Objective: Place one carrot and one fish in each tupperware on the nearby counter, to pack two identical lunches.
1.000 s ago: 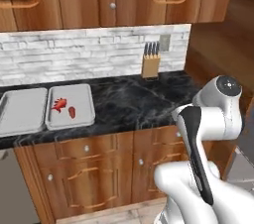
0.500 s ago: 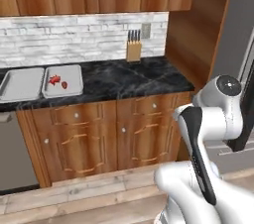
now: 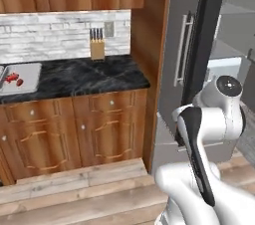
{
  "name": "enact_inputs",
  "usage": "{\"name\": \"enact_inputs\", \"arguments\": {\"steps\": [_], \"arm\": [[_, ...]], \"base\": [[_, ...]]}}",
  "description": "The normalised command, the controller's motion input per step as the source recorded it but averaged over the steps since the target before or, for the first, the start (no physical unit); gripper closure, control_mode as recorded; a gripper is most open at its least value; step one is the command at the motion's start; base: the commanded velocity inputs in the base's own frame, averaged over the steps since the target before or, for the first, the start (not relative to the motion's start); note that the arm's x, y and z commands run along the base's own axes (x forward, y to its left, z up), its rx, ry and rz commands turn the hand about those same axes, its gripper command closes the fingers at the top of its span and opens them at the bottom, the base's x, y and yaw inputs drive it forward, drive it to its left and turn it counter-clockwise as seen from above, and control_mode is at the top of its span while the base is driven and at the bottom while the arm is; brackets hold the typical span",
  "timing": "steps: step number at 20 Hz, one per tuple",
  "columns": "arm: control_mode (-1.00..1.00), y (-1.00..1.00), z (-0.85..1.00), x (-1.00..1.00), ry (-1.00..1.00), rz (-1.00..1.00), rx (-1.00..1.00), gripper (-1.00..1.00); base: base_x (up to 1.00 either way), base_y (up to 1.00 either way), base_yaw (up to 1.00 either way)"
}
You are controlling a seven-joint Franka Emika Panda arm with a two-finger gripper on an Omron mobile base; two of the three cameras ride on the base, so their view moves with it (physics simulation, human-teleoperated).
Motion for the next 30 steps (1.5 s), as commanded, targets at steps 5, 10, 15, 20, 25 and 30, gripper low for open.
{"name": "enact_inputs", "arguments": {"steps": [5,10,15,20,25,30], "arm": [[1.0,0.0,0.0,0.0,0.0,0.0,0.0,-1.0],[1.0,0.0,0.0,0.0,0.0,0.0,0.0,-1.0],[1.0,0.0,0.0,0.0,0.0,0.0,0.0,-1.0],[1.0,0.0,0.0,0.0,0.0,0.0,0.0,-1.0],[1.0,0.0,0.0,0.0,0.0,0.0,0.0,-1.0],[1.0,0.0,0.0,0.0,0.0,0.0,0.0,-1.0]], "base": [[0.0,-1.0,-0.03],[0.01,-1.0,0.0],[0.19,-0.88,-0.01],[0.81,-0.13,0.0],[1.0,0.0,0.0],[1.0,0.0,0.0]]}}
